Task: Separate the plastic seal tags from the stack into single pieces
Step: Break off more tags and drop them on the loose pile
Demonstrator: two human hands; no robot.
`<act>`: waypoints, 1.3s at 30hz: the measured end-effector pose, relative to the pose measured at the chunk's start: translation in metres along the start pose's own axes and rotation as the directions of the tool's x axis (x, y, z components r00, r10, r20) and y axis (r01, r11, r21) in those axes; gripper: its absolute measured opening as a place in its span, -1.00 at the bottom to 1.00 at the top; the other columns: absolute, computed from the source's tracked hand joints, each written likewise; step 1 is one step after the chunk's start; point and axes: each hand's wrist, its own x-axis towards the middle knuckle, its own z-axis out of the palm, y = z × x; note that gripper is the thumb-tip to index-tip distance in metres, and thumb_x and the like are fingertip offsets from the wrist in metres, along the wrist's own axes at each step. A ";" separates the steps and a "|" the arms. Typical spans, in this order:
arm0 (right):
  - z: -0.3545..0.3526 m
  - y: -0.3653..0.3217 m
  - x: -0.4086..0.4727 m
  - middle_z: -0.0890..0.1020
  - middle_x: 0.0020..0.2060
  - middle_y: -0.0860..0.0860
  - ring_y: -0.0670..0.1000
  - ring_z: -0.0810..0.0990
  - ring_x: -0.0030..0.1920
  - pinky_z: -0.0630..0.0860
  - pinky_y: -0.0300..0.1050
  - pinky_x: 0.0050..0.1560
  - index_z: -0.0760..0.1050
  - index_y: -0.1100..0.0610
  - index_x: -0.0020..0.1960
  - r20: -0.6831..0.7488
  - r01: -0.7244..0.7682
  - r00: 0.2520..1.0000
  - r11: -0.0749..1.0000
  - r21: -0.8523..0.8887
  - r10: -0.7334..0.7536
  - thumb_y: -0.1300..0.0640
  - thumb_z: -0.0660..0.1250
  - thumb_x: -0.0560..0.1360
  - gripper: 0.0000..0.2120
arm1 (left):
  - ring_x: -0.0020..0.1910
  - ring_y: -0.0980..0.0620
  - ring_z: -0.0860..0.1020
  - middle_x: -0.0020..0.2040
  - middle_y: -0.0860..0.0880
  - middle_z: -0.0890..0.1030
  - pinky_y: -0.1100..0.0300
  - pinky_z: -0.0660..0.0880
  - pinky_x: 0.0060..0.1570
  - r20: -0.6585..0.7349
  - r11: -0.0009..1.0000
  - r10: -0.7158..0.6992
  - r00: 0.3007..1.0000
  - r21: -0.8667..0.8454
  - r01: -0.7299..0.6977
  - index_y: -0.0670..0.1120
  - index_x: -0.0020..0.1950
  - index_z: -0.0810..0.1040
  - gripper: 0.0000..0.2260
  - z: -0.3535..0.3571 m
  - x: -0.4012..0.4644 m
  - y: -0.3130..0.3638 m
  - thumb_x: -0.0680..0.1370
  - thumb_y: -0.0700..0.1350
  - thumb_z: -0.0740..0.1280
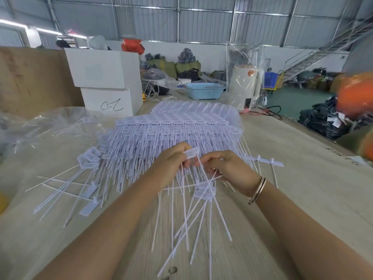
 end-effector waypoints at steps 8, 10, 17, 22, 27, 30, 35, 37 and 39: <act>-0.003 -0.007 -0.002 0.44 -0.56 -0.12 -0.21 0.37 -0.57 0.29 -0.43 -0.49 0.65 0.22 -0.14 0.030 -0.016 0.999 0.999 0.030 0.015 -0.14 0.19 0.53 -0.53 | -0.34 -0.03 0.47 -0.30 0.10 0.62 0.16 0.33 -0.27 0.093 0.986 0.069 0.993 0.142 -0.082 0.01 -0.09 0.46 -0.87 0.003 -0.012 0.006 0.57 -0.23 0.25; -0.002 -0.010 -0.004 0.45 -0.55 -0.13 -0.20 0.38 -0.53 0.30 -0.40 -0.42 0.60 -0.02 -0.39 0.034 0.027 0.999 0.993 -0.119 -0.023 -0.20 0.27 0.41 -0.65 | -0.31 -0.06 0.52 -0.23 0.06 0.64 0.13 0.37 -0.26 0.093 0.980 0.066 0.994 0.183 -0.082 0.05 -0.09 0.44 -0.83 0.006 -0.013 0.006 0.59 -0.23 0.25; -0.003 -0.009 -0.004 0.41 -0.44 -0.03 -0.06 0.33 -0.40 0.28 -0.23 -0.30 0.55 -0.05 -0.39 0.073 0.037 0.997 0.983 -0.182 -0.024 -0.01 0.40 0.46 -0.75 | -0.28 0.03 0.42 -0.23 -0.08 0.51 0.14 0.31 -0.22 0.078 0.978 -0.001 0.997 0.208 -0.016 0.08 -0.10 0.44 -0.84 0.003 -0.009 0.001 0.63 -0.13 0.17; 0.002 -0.010 -0.006 0.56 -0.36 -0.03 -0.17 0.39 -0.43 0.32 -0.37 -0.40 0.56 -0.01 -0.31 0.136 0.008 0.991 0.984 -0.181 0.017 0.01 0.35 0.50 -0.78 | -0.43 0.15 0.36 -0.40 0.13 0.44 0.33 0.27 -0.39 0.074 0.964 -0.003 0.997 0.266 -0.016 0.07 -0.22 0.43 -0.81 0.004 -0.009 0.000 0.60 -0.08 0.23; 0.003 -0.013 -0.007 0.46 -0.38 0.04 -0.13 0.34 -0.44 0.26 -0.38 -0.39 0.63 -0.01 -0.27 0.161 -0.015 0.986 0.982 -0.190 0.046 0.00 0.37 0.49 -0.81 | -0.28 0.12 0.50 -0.29 0.13 0.56 0.18 0.38 -0.19 0.056 0.974 0.004 0.998 0.226 -0.017 0.08 -0.15 0.45 -0.85 0.006 -0.009 0.001 0.60 -0.12 0.24; 0.007 -0.014 -0.007 0.49 -0.36 0.02 -0.12 0.36 -0.38 0.26 -0.37 -0.33 0.67 0.05 -0.17 0.201 -0.016 0.978 0.974 -0.225 0.062 -0.02 0.36 0.49 -0.81 | -0.20 -0.01 0.56 -0.33 0.12 0.57 0.03 0.45 -0.05 0.058 0.986 0.008 0.998 0.166 -0.018 0.07 -0.10 0.46 -0.84 0.006 -0.008 0.003 0.63 -0.14 0.19; 0.014 -0.016 -0.007 0.59 -0.40 -0.15 -0.18 0.42 -0.37 0.29 -0.33 -0.31 0.66 -0.01 -0.26 0.173 -0.053 0.982 0.992 -0.118 0.073 0.07 0.37 0.49 -0.82 | -0.31 0.13 0.45 -0.35 0.14 0.51 0.23 0.37 -0.18 -0.005 0.998 0.036 0.999 0.042 -0.036 0.02 -0.10 0.45 -0.79 0.009 -0.007 0.006 0.63 -0.25 0.15; 0.016 -0.016 -0.006 0.62 -0.38 -0.13 -0.15 0.48 -0.31 0.34 -0.32 -0.26 0.68 0.03 -0.25 0.115 -0.038 0.992 0.995 -0.093 0.048 0.08 0.37 0.48 -0.83 | -0.33 0.10 0.44 -0.38 0.16 0.50 0.30 0.37 -0.24 -0.052 0.999 0.033 0.998 -0.030 -0.035 0.04 -0.07 0.44 -0.79 0.009 -0.006 0.008 0.63 -0.25 0.14; 0.019 -0.017 -0.006 0.68 -0.28 -0.05 -0.12 0.57 -0.22 0.40 -0.37 -0.16 0.69 0.10 -0.18 0.053 0.006 0.999 0.996 -0.092 -0.001 0.09 0.37 0.48 -0.85 | -0.33 0.00 0.40 -0.38 0.09 0.49 0.23 0.36 -0.25 -0.084 0.994 0.029 0.996 -0.099 -0.038 0.02 -0.04 0.43 -0.79 0.010 -0.005 0.010 0.63 -0.27 0.14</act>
